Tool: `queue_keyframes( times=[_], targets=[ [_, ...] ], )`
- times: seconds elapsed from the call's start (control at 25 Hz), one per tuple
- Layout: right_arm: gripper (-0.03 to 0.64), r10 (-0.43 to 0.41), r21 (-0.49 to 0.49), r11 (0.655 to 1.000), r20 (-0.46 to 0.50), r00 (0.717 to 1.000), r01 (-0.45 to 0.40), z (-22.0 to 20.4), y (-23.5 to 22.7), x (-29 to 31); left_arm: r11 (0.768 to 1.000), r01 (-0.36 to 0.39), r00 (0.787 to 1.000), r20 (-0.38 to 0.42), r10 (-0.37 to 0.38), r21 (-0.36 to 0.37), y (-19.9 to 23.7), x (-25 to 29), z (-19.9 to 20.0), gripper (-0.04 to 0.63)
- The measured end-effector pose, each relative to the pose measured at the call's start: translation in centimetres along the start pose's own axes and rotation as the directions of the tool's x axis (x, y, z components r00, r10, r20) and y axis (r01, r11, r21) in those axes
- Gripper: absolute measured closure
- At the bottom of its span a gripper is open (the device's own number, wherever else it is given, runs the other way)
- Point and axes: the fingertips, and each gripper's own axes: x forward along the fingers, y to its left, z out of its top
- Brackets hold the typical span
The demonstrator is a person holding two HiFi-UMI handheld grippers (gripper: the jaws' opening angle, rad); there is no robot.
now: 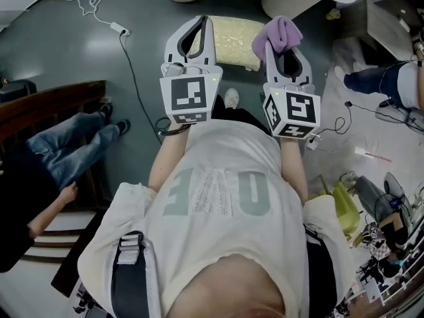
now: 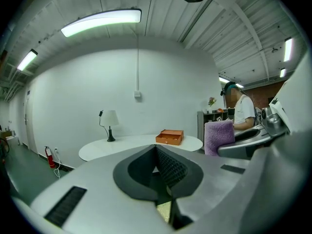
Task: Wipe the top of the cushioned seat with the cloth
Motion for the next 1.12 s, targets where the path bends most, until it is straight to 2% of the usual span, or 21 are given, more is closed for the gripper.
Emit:
queue_keyframes(
  times=[0.6, 0.84, 1.12],
  targets=[
    [0.523, -0.071, 0.009, 0.997, 0.043, 0.997, 0.07, 2.3, -1.4, 1.6, 0.999, 0.046, 0.999, 0.025, -0.046, 0.024, 1.3, 3.2, 1.7, 0.589],
    [0.523, -0.029, -0.009, 1.0, 0.034, 0.999, 0.029, 2.3, -1.8, 3.8, 0.998, 0.054, 0.999, 0.001, -0.054, 0.039, 1.7, 5.0, 0.5, 0.589],
    [0.523, 0.017, 0.019, 1.0, -0.009, 1.0, -0.016, -1.8, -2.3, 9.5, 0.997, 0.063, 0.998, -0.02, -0.062, 0.036, 2.6, 9.2, -4.7, 0.589]
  ],
)
